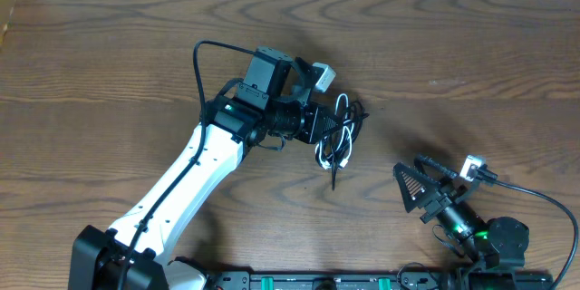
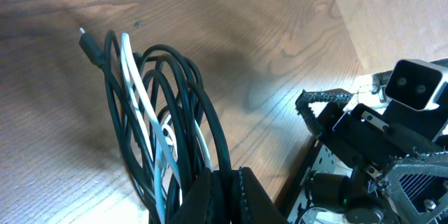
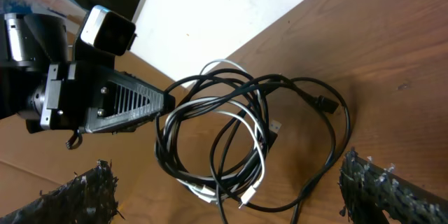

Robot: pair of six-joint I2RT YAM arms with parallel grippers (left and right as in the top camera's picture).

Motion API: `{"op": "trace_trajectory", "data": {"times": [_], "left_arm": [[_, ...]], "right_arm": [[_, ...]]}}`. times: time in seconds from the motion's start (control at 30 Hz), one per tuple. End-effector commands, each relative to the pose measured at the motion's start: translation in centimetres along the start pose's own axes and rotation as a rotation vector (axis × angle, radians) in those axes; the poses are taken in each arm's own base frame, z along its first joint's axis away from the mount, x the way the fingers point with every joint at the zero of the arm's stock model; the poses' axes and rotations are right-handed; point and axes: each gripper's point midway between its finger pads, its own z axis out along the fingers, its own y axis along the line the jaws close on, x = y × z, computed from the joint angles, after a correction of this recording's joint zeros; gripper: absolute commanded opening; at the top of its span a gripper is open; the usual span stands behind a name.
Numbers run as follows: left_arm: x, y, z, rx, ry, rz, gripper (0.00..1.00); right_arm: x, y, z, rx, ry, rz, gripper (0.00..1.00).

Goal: Untangle cables
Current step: 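Carry the lifted bundle right while the right gripper reaches toward it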

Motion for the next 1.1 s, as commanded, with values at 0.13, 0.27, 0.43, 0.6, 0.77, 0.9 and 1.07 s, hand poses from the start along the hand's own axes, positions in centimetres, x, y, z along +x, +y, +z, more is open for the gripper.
{"op": "trace_trajectory", "data": {"times": [0.13,0.27,0.43,0.6,0.77,0.9,1.07], "left_arm": [[-0.5,-0.7,-0.4,0.02,-0.005,0.008,0.07],[-0.5,-0.7,-0.4,0.02,-0.005,-0.001,0.08],[-0.9,0.0,-0.9,0.01,-0.021,-0.102,0.08],[-1.7,1.7,-2.1,-0.01,-0.059,-0.277,0.08],[-1.8,2.2,-2.5,-0.015,-0.067,-0.436,0.08],[-1.8,2.2,-2.5,-0.011,-0.068,-0.531,0.08],[-2.1,1.7,-2.5,0.018,-0.067,-0.505,0.08]], "right_arm": [[0.2,-0.1,0.0,-0.003,0.01,0.02,0.99],[0.2,-0.1,0.0,-0.003,0.01,0.02,0.99],[0.2,-0.1,0.0,-0.003,0.01,0.02,0.99],[-0.1,-0.3,0.0,0.008,-0.009,0.041,0.99],[1.2,1.1,-0.1,-0.061,0.077,0.174,0.99],[1.1,1.5,-0.1,-0.079,0.077,0.167,0.93],[1.9,2.7,-0.3,-0.138,0.136,0.149,0.99]]}}
